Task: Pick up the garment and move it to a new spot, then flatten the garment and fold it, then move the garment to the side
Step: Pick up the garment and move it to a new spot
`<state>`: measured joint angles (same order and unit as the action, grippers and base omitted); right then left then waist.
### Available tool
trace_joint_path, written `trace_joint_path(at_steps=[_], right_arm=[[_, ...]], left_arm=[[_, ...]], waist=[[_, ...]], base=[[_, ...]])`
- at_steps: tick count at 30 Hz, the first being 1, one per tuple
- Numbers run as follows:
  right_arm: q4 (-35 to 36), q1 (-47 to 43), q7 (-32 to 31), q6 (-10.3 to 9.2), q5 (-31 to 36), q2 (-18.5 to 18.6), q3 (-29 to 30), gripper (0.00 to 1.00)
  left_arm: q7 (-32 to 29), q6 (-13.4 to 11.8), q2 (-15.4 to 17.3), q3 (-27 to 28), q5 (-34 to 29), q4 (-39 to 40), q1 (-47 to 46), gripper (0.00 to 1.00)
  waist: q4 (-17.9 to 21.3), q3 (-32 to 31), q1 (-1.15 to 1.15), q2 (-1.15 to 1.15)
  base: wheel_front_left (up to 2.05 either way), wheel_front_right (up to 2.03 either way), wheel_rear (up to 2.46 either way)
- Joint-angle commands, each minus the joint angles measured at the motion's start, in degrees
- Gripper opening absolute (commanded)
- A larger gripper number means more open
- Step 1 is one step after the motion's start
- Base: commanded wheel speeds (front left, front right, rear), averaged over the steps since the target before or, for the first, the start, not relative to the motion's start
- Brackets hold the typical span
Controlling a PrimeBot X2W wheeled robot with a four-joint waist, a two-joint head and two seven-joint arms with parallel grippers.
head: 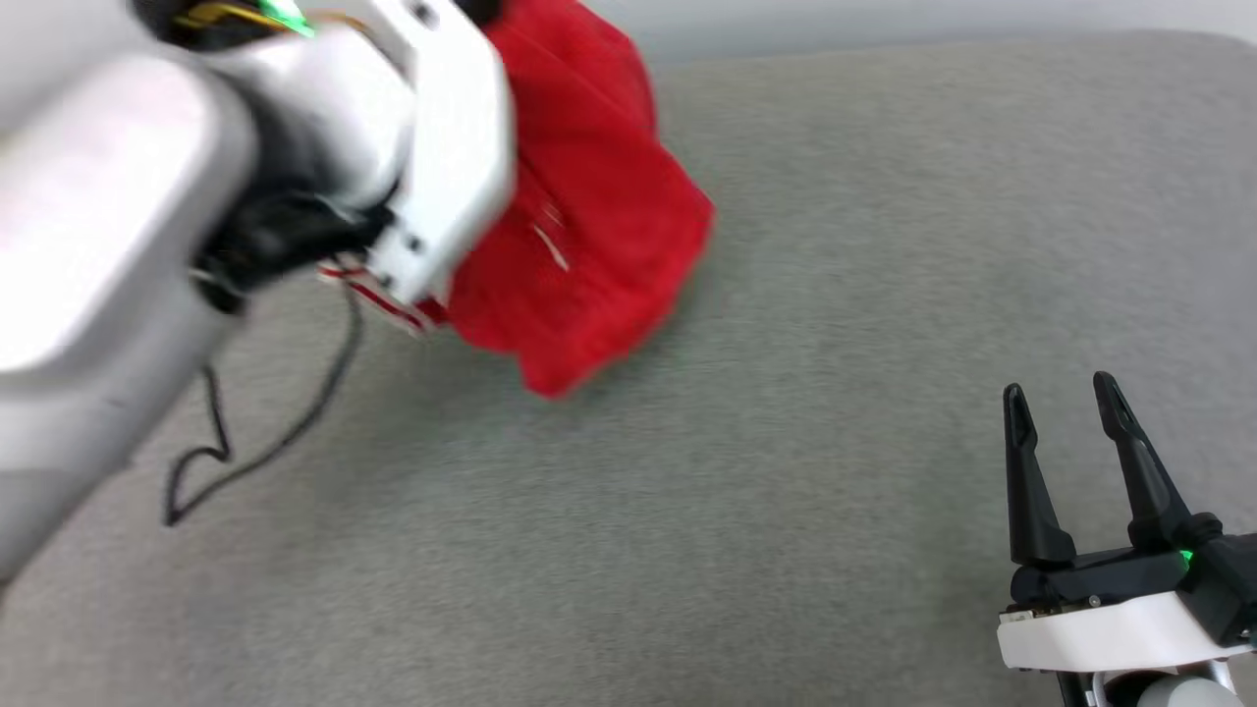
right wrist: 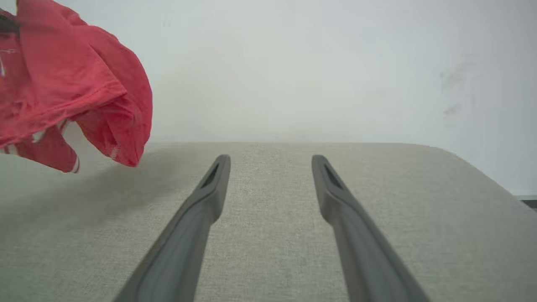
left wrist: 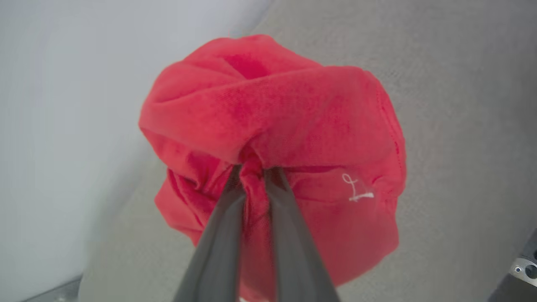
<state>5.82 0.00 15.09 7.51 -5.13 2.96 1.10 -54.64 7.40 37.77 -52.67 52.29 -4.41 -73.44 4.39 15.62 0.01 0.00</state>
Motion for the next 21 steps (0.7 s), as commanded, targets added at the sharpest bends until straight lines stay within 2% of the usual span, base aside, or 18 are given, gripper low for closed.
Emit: trace_joint_path(at_steps=[1, 7, 14, 21], right_arm=[[0.1, 0.4, 0.1, -0.04, -0.5, -0.1, -0.3, 1.00], [0.4, 1.4, 0.1, -0.04, -1.1, -0.1, -0.2, 1.00], [0.6, 2.4, 0.1, -0.04, -1.4, -0.1, -0.1, 1.00], [0.6, 3.1, 0.1, -0.04, -0.9, -0.1, -0.4, 1.00]], left_arm=[[0.6, 0.0, -0.9, -1.4, 0.5, 0.1, -0.6, 0.00], [2.7, 0.0, -4.2, -9.4, 1.7, -0.7, 1.2, 0.00], [6.1, 0.0, -6.6, -18.5, 2.6, -4.3, 4.3, 0.00], [6.2, 0.0, -8.6, -20.9, 2.3, -6.3, 8.4, 0.00]], waist=[[3.0, 0.9, -0.01, 0.00], [6.6, 3.4, -0.01, 0.00], [8.4, 7.2, -0.01, 0.00], [8.2, 8.8, -0.01, 0.00]], base=[[0.00, 0.00, 0.00], [0.00, 0.00, 0.00], [0.00, 0.00, 0.00], [0.00, 0.00, 0.00]])
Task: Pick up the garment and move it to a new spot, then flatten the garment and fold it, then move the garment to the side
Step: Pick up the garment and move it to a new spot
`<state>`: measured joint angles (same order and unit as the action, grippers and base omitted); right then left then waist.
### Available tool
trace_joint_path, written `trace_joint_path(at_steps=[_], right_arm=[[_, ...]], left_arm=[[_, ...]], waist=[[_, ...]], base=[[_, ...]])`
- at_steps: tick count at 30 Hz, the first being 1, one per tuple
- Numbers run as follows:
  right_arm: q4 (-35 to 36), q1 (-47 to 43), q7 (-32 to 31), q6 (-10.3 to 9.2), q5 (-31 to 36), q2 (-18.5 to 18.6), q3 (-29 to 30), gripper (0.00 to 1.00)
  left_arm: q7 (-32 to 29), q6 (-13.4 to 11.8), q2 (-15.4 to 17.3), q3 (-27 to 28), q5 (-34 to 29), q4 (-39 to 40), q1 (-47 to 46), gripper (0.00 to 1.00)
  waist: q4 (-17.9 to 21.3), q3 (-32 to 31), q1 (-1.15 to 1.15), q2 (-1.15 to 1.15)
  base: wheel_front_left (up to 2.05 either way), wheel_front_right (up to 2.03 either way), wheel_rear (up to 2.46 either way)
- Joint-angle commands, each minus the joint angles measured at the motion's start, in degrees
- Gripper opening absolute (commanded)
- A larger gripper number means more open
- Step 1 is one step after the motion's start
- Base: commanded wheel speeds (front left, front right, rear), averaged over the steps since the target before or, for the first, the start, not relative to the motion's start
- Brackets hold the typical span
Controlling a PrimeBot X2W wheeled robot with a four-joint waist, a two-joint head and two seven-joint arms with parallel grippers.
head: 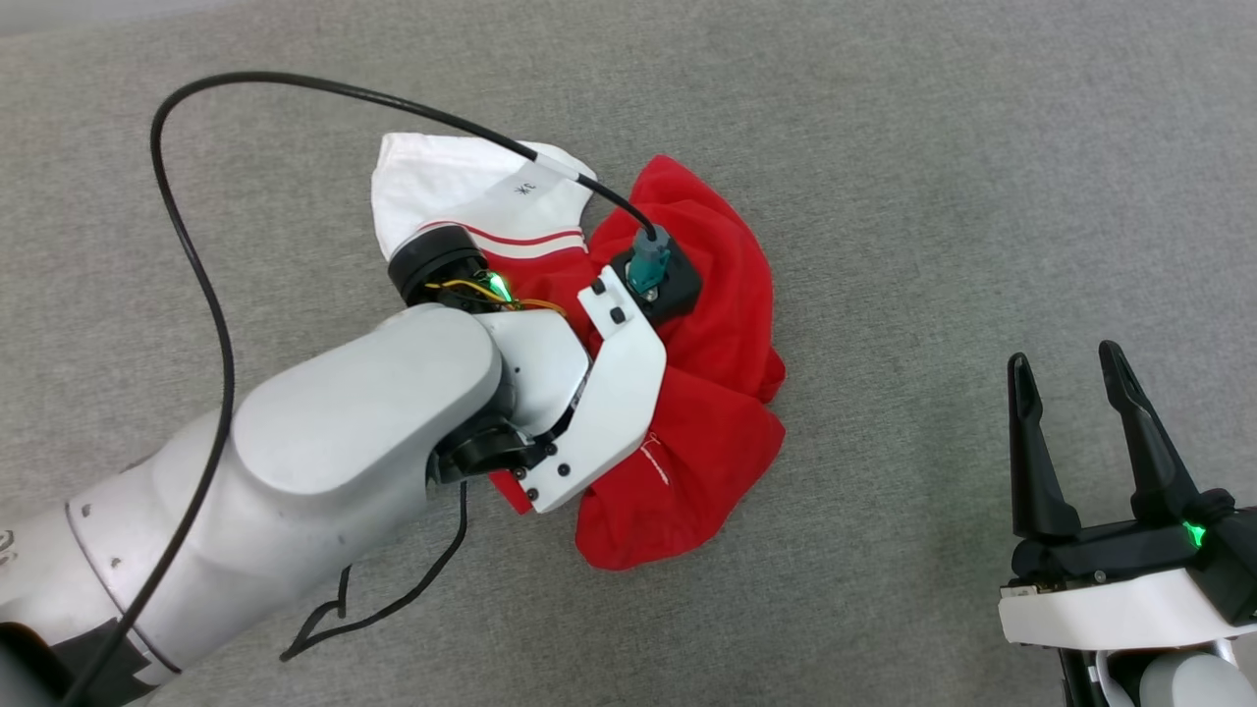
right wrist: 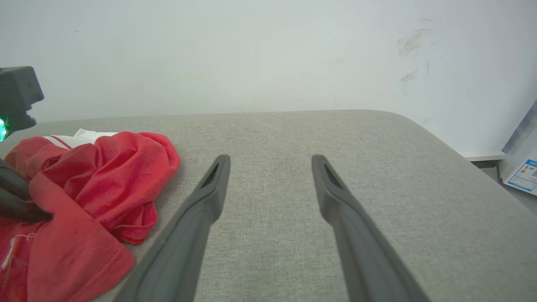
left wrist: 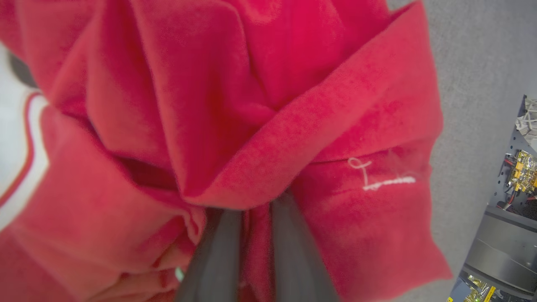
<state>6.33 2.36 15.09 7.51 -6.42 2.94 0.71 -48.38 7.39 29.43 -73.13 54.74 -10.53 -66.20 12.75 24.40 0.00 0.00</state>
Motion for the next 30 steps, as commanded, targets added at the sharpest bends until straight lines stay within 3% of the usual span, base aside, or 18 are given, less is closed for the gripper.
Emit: trace_joint_path(at_steps=[1, 3, 4, 12, 16, 19, 25, 30], right_arm=[[0.0, 0.7, 0.1, -0.04, 0.5, -0.1, 0.1, 1.00], [-0.3, 0.4, 0.1, -0.04, 0.7, -0.1, 0.1, 1.00], [-0.4, 0.2, 0.1, -0.04, 0.8, -0.1, 0.2, 1.00], [-1.8, -2.7, 0.1, -0.04, 1.8, -0.1, -0.1, 1.00], [-2.1, -4.3, 0.1, -0.04, 2.4, -0.1, 0.1, 1.00], [-2.2, -5.4, 0.1, -0.04, 2.5, -0.1, 0.5, 1.00], [-2.4, -7.4, 0.1, -0.04, 2.7, -0.1, 1.5, 1.00], [-2.4, -8.6, 0.1, -0.04, 2.6, -0.1, 2.0, 1.00]], left_arm=[[-0.1, 0.0, -0.4, -0.5, -0.6, -0.3, 1.6, 0.00], [1.6, 0.0, -0.5, -0.4, -1.8, -0.2, 1.3, 0.03], [3.6, 0.0, -0.8, -0.3, -2.2, 0.1, 0.9, 1.00], [21.5, 0.0, -1.8, 0.0, -2.1, -0.4, -1.3, 1.00], [32.4, -0.7, -1.5, 1.7, -5.7, -2.2, -0.7, 1.00], [41.4, -4.2, -2.0, 3.7, -8.5, -3.9, 2.0, 1.00], [56.7, -13.9, -1.9, 7.9, -11.8, -6.2, 8.6, 1.00], [62.7, -21.4, -1.4, 11.2, -12.7, -7.5, 15.4, 1.00]], waist=[[-0.4, -0.1, 0.00, 0.00], [-1.0, -0.7, 0.00, 0.00], [-1.3, -1.2, 0.00, 0.00], [-4.8, -7.8, 0.00, 0.00], [-7.0, -11.5, 0.00, 0.00], [-8.6, -13.7, 0.00, 0.00], [-11.3, -16.9, 0.00, 0.00], [-13.1, -18.3, 0.00, 0.00]], base=[[0.00, 0.00, 0.00], [0.00, 0.00, 0.00], [0.00, 0.00, 0.00], [0.00, 0.00, 0.00], [0.00, 0.00, 0.00], [0.00, 0.00, 0.00], [0.00, 0.00, 0.00], [0.00, 0.00, 0.00]])
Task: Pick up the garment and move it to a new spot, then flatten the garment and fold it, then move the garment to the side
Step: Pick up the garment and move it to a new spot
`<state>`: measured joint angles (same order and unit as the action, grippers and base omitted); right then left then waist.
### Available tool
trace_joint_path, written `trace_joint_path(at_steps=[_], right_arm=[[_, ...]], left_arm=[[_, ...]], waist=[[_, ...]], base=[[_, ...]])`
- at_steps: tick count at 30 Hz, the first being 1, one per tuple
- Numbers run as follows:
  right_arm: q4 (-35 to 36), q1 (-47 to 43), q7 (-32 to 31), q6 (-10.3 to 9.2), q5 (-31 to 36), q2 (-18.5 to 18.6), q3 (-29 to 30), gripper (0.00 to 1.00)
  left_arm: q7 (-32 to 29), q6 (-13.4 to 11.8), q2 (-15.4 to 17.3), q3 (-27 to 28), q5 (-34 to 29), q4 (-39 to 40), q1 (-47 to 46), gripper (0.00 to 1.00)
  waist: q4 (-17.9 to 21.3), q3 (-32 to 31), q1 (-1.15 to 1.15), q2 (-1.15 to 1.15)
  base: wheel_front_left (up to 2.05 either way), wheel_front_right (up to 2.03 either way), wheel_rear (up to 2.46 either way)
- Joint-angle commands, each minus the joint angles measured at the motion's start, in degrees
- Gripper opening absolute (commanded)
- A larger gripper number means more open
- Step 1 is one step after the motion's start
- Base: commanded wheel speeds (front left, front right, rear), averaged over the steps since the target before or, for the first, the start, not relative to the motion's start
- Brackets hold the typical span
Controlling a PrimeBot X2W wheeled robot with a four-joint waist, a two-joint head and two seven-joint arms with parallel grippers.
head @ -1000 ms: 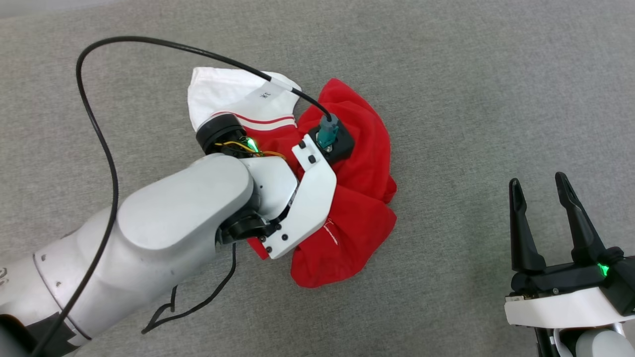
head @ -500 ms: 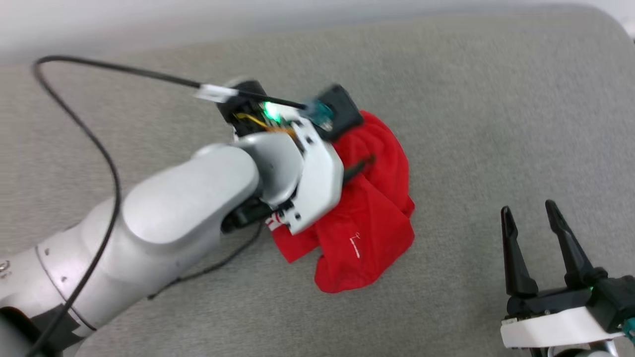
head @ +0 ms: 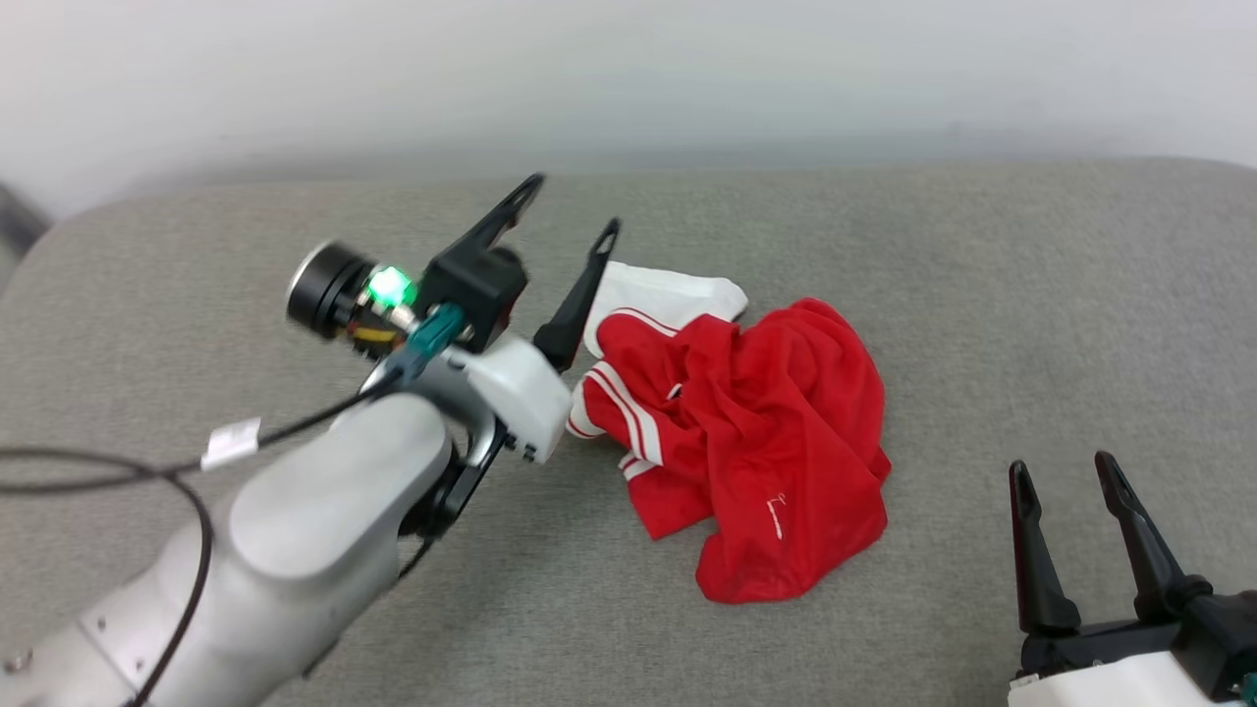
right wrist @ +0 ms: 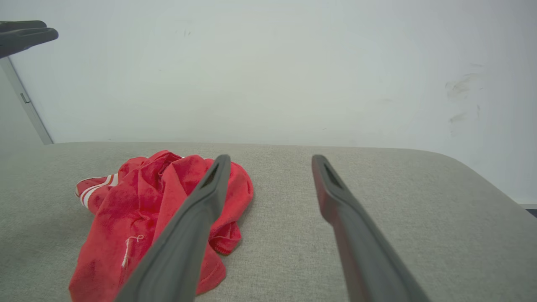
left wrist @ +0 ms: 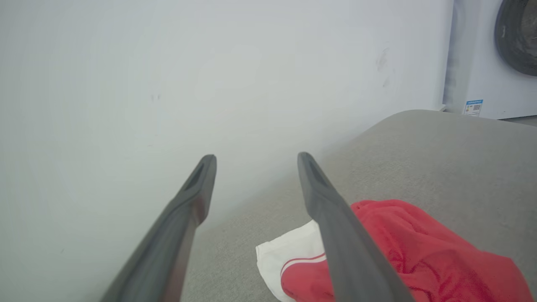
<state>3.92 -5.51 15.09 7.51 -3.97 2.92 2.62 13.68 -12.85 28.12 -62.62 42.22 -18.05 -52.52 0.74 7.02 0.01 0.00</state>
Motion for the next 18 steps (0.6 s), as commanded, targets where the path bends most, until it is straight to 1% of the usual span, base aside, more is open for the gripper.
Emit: trace_joint_path(at_steps=[1, 3, 7, 8, 11, 14, 18], right_arm=[[0.1, -0.9, 0.1, -0.04, 0.2, -0.1, 0.3, 1.00], [0.1, -1.3, 0.1, -0.04, 0.2, -0.1, 0.5, 1.00], [0.2, -1.8, 0.1, -0.04, 0.3, -0.1, 0.6, 1.00], [0.2, -1.8, 0.1, -0.04, 0.3, -0.1, 0.6, 1.00], [0.1, -1.9, 0.1, -0.04, 0.3, -0.1, 0.7, 1.00], [0.0, -2.4, 0.1, -0.04, 0.1, -0.1, 0.7, 1.00], [-0.2, -3.0, 0.1, -0.04, -0.2, -0.1, 0.9, 1.00]], left_arm=[[1.1, -2.6, -0.1, 1.7, -0.6, 0.2, 3.2, 1.00], [1.5, -5.4, 0.2, 3.9, -1.3, 1.1, 6.2, 1.00], [1.6, -10.3, 0.5, 11.2, -5.3, 5.9, 13.4, 1.00], [1.6, -10.3, 0.5, 11.2, -5.3, 5.9, 13.4, 1.00], [1.5, -12.8, 0.5, 16.9, -8.8, 9.2, 19.5, 1.00], [1.5, -14.1, -0.2, 22.3, -11.8, 11.6, 26.0, 1.00], [1.5, -14.2, -1.5, 28.5, -15.4, 14.0, 33.8, 1.00]], waist=[[-1.4, -1.2, -0.01, 0.00], [-1.9, -1.6, -0.01, 0.00], [-2.5, -1.8, -0.01, 0.00], [-2.5, -1.8, -0.01, 0.00], [-2.7, -2.0, -0.01, 0.00], [-2.7, -2.5, -0.01, 0.00], [-2.7, -3.2, -0.01, 0.00]], base=[[0.00, 0.00, 0.00], [0.00, 0.00, 0.00], [0.00, 0.00, 0.00], [0.00, 0.00, 0.00], [0.00, 0.00, 0.00], [0.00, 0.00, 0.00], [0.00, 0.00, 0.00]])
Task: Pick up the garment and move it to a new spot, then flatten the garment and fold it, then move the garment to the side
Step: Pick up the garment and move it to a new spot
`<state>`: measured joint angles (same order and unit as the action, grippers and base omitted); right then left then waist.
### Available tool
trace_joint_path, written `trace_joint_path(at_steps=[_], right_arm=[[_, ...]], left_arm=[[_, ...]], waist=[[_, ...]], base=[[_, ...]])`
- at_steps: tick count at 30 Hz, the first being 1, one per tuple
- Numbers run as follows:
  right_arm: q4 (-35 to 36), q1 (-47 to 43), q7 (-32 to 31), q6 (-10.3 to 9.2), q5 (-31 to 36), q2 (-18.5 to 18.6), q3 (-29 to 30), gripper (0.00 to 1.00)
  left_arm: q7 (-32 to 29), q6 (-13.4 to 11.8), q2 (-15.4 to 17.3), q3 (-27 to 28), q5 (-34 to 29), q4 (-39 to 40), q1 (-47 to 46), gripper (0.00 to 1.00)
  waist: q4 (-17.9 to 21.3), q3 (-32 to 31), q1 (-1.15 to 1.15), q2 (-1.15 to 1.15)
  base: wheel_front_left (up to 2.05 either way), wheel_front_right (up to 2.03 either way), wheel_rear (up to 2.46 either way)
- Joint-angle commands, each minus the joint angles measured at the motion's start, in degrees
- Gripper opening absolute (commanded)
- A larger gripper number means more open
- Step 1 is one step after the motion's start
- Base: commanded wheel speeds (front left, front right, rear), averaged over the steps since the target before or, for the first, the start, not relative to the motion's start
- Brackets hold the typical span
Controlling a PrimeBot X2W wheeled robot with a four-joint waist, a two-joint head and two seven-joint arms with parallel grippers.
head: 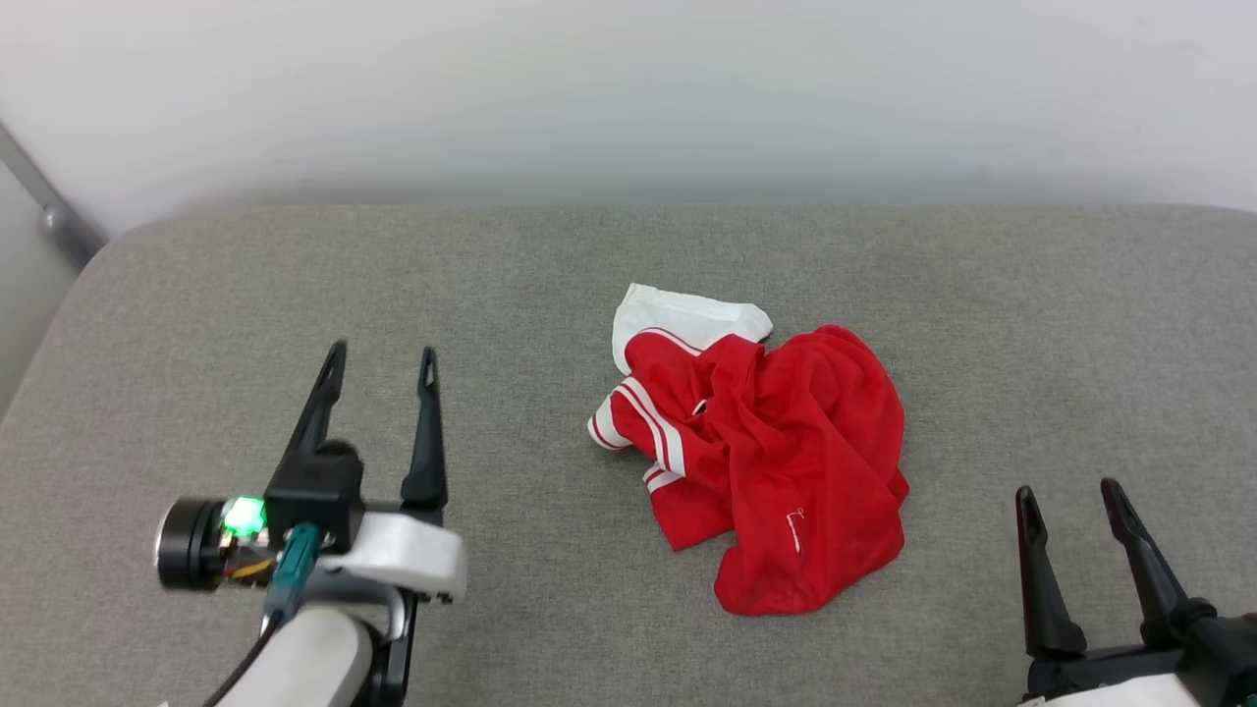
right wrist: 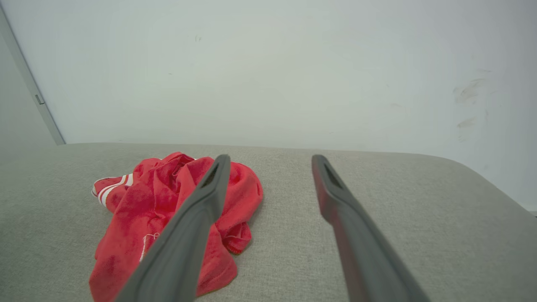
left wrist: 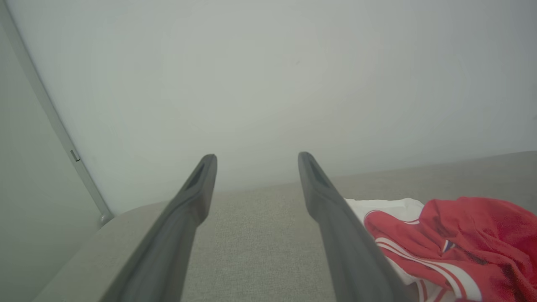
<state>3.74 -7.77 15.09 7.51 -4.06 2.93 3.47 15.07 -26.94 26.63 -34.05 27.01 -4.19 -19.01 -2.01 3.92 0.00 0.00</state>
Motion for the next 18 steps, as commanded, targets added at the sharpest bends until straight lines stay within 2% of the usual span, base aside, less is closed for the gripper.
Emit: trace_joint_path(at_steps=[1, 9, 18], right_arm=[[-0.1, -0.9, 0.1, -0.04, -0.1, -0.1, 0.1, 1.00], [-0.6, -2.6, 0.1, -0.04, -0.8, -0.1, 0.5, 1.00], [-1.1, -4.5, 0.1, -0.04, -1.2, -0.1, 0.4, 1.00]], left_arm=[[0.1, 0.2, -0.5, 1.4, -1.0, 0.5, 2.2, 1.00], [0.1, 5.0, -5.7, 9.7, -6.8, 1.3, 13.6, 1.00], [0.1, 10.7, -10.8, 15.0, -12.3, -1.2, 19.5, 1.00]], waist=[[0.0, -0.3, 0.00, 0.00], [-0.4, -2.3, 0.00, 0.00], [-0.9, -3.8, 0.00, 0.00]], base=[[0.00, 0.00, 0.00], [0.00, 0.00, 0.00], [0.00, 0.00, 0.00]])
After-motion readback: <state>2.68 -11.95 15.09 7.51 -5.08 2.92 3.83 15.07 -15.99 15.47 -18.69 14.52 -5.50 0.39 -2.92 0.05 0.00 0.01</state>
